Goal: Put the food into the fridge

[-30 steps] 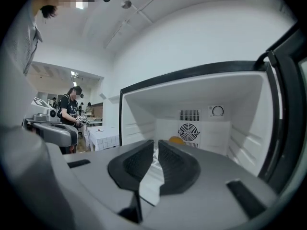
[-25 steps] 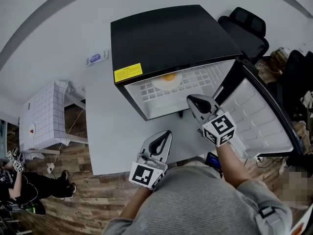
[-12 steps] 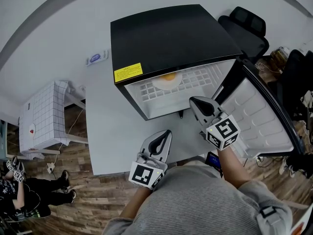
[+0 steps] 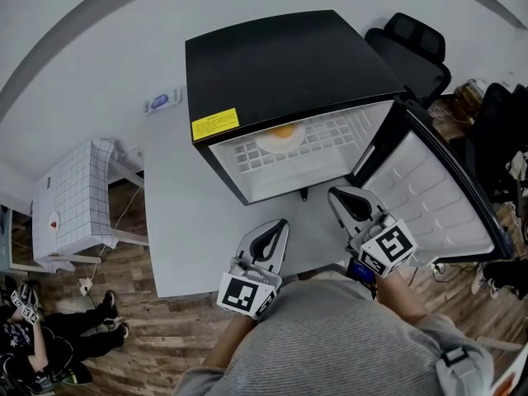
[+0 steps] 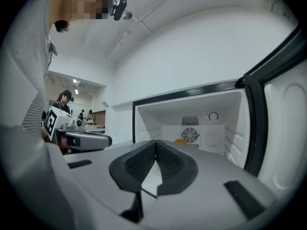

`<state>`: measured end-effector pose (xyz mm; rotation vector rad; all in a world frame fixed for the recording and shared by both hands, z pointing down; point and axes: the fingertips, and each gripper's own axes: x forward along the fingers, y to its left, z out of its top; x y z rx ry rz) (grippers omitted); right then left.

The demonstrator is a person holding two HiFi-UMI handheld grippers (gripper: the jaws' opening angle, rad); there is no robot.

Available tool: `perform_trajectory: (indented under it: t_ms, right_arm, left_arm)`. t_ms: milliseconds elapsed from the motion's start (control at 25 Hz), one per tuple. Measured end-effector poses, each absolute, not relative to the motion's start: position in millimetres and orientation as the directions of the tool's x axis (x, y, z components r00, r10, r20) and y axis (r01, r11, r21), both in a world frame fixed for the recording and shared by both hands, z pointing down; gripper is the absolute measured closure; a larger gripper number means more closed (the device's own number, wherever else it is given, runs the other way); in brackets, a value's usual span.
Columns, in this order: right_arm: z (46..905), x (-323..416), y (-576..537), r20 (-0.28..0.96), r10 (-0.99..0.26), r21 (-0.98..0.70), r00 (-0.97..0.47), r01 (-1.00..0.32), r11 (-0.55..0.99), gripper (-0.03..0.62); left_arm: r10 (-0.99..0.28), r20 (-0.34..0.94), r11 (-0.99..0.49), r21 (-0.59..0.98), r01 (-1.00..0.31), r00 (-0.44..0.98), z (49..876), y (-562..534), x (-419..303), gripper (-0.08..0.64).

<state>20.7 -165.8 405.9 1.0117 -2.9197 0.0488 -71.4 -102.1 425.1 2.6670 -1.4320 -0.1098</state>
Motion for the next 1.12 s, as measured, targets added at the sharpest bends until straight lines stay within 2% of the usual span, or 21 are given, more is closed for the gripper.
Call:
perform_trajectory:
  t_ms: [280,1120]
  right_arm:
    - [400,32,-145,-0.008,-0.615,0.0,-0.789,-0.615,0.789,0.58]
    - [403,27,-129,-0.048,-0.598,-0.033,-0.8,-0.597,0.802,0.58]
  left_arm:
    - [-0.826,-0.014,-0.561,0.127,-0.818,0.564,423,-102,-67,0.549]
    - [-0.814,-0.021,-0.579,0.112,-0.808,0.581,421,-102,-62,0.549]
